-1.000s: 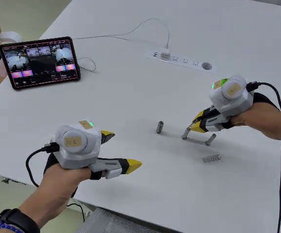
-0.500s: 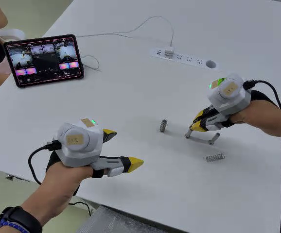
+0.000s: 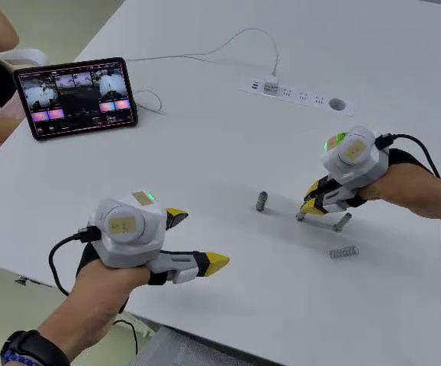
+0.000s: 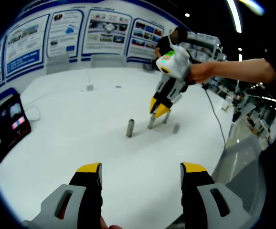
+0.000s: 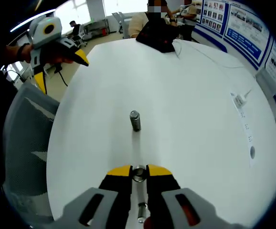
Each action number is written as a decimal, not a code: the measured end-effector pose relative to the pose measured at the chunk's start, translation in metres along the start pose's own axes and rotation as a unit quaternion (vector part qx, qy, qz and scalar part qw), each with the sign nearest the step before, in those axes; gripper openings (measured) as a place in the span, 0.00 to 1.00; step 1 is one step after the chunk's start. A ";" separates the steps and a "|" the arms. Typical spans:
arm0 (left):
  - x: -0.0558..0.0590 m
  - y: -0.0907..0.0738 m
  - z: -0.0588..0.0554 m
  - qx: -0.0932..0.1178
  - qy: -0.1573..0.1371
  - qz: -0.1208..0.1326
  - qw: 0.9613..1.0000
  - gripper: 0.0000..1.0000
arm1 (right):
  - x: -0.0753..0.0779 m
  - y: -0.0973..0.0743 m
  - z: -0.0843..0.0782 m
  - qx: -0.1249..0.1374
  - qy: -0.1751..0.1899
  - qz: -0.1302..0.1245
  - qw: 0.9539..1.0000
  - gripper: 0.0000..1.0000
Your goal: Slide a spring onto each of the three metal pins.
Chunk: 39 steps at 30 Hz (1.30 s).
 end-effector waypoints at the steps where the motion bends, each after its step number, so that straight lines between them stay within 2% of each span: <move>1: 0.000 0.000 0.000 0.000 0.000 0.000 1.000 0.68 | 0.000 0.000 0.000 -0.001 0.000 0.000 1.000 0.13; 22: 0.000 -0.002 -0.001 -0.004 -0.004 0.006 1.000 0.67 | 0.008 0.026 -0.013 -0.017 -0.006 0.008 1.000 0.13; 34: -0.001 -0.003 0.000 -0.003 -0.003 0.008 1.000 0.67 | 0.007 0.030 -0.016 -0.021 0.000 0.007 1.000 0.14; 39: 0.000 -0.003 0.002 -0.001 -0.002 0.007 1.000 0.67 | 0.007 0.027 -0.017 -0.023 0.002 0.003 1.000 0.18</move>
Point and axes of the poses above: the centre of the closed fingertips' face, and the gripper's own axes: y roughly forward along the fingers, x roughly to its right, z roughly out of its top, the point moved 10 cm from there along -y, roughly backward along the fingers, and after that the axes turned 5 degrees about x, right-handed, at the moved point
